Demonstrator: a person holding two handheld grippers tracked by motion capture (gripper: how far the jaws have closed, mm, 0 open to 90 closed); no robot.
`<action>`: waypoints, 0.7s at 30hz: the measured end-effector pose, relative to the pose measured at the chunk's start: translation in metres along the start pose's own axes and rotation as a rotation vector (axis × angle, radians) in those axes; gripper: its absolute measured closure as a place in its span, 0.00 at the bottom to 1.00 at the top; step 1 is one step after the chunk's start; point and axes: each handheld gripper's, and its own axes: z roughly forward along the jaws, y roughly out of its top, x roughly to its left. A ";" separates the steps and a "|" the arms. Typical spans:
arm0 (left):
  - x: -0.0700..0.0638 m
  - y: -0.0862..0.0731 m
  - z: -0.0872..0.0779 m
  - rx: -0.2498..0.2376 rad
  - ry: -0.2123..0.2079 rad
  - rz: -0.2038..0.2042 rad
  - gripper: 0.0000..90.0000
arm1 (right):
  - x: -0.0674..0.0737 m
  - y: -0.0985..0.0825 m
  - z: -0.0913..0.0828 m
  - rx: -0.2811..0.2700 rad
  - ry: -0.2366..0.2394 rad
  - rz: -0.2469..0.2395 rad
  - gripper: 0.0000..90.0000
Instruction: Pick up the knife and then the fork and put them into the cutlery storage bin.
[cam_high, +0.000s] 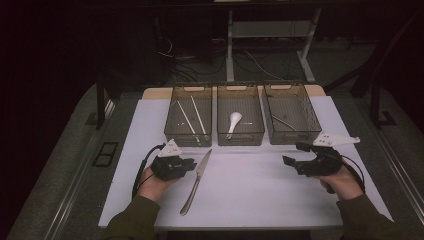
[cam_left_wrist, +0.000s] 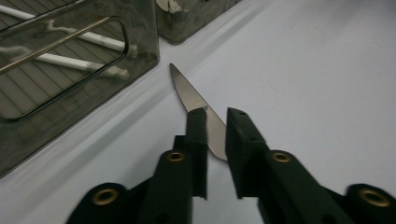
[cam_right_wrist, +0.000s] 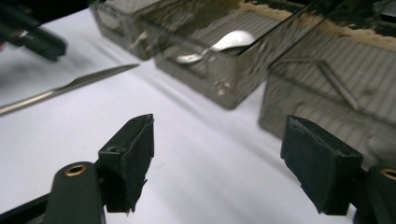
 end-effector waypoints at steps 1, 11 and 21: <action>0.002 0.002 0.004 0.014 0.002 0.004 0.95 | 0.001 -0.004 0.001 0.009 0.008 0.006 0.26; 0.017 0.019 0.044 0.076 0.064 -0.010 0.99 | 0.008 -0.029 0.008 0.046 0.034 0.040 0.23; 0.017 0.022 0.057 0.093 0.057 -0.013 0.99 | 0.009 -0.029 0.008 0.041 0.047 0.042 0.23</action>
